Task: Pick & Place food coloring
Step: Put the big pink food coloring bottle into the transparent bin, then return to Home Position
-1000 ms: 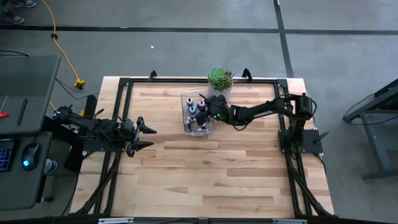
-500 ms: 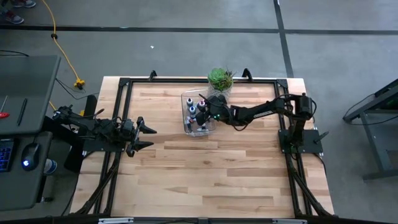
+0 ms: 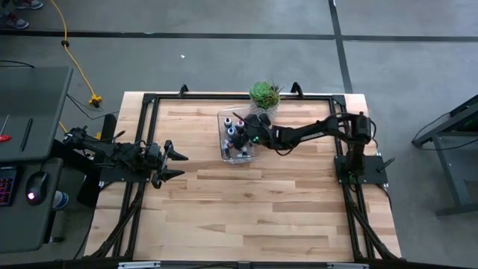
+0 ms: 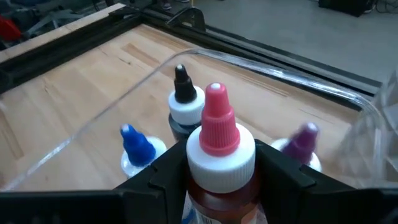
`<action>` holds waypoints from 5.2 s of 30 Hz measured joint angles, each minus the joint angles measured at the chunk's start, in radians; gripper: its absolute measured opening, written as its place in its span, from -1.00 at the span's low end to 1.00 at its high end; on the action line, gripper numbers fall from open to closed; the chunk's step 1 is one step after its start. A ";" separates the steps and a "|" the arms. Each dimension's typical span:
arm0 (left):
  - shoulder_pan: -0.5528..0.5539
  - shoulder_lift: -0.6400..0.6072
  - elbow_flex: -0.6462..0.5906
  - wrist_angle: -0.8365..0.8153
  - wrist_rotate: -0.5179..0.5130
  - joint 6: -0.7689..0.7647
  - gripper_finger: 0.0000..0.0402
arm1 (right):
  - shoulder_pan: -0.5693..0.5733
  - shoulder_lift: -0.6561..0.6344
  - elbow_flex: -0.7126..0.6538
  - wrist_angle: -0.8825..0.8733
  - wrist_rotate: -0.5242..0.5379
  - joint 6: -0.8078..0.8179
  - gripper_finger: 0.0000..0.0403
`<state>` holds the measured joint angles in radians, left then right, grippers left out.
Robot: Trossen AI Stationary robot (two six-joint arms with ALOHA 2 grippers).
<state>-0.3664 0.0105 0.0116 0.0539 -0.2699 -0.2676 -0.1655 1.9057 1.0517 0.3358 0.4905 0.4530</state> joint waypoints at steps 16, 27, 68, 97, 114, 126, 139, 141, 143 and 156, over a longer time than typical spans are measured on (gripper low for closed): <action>0.000 0.000 0.000 0.000 0.000 0.000 0.35 | 0.004 0.032 0.041 -0.004 -0.010 0.018 -0.24; 0.000 0.000 0.000 0.000 0.000 0.000 0.35 | 0.005 0.032 0.042 -0.014 -0.016 0.013 -0.12; 0.000 0.000 0.000 0.000 0.000 0.000 0.35 | 0.048 -0.198 0.039 -0.024 0.056 -0.163 0.01; 0.000 0.000 0.000 0.000 0.000 0.000 0.35 | 0.257 -0.868 -0.396 -0.132 -0.265 -0.324 -0.98; 0.000 0.000 0.000 0.000 0.000 0.000 0.35 | 0.286 -1.384 -0.756 -0.245 -0.341 -0.410 -0.99; 0.000 0.000 0.000 0.000 0.000 0.000 0.35 | 0.286 -1.653 -0.859 -0.230 -0.314 -0.469 -1.00; 0.000 0.000 0.000 0.000 0.000 0.000 0.35 | 0.281 -1.868 -0.939 -0.241 -0.317 -0.542 -1.00; 0.000 0.000 0.000 0.000 0.000 0.000 0.35 | 0.281 -1.885 -0.948 -0.228 -0.341 -0.544 -1.00; 0.000 0.000 0.000 0.000 0.000 0.000 0.35 | 0.281 -1.900 -0.967 -0.197 -0.357 -0.546 -1.00; 0.000 0.000 0.000 0.000 0.000 0.000 0.35 | 0.177 -1.900 -1.042 -0.135 -0.530 -0.495 -1.00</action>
<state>-0.3664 0.0107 0.0116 0.0536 -0.2698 -0.2676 0.0110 0.0055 0.0101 0.2007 -0.0400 -0.0420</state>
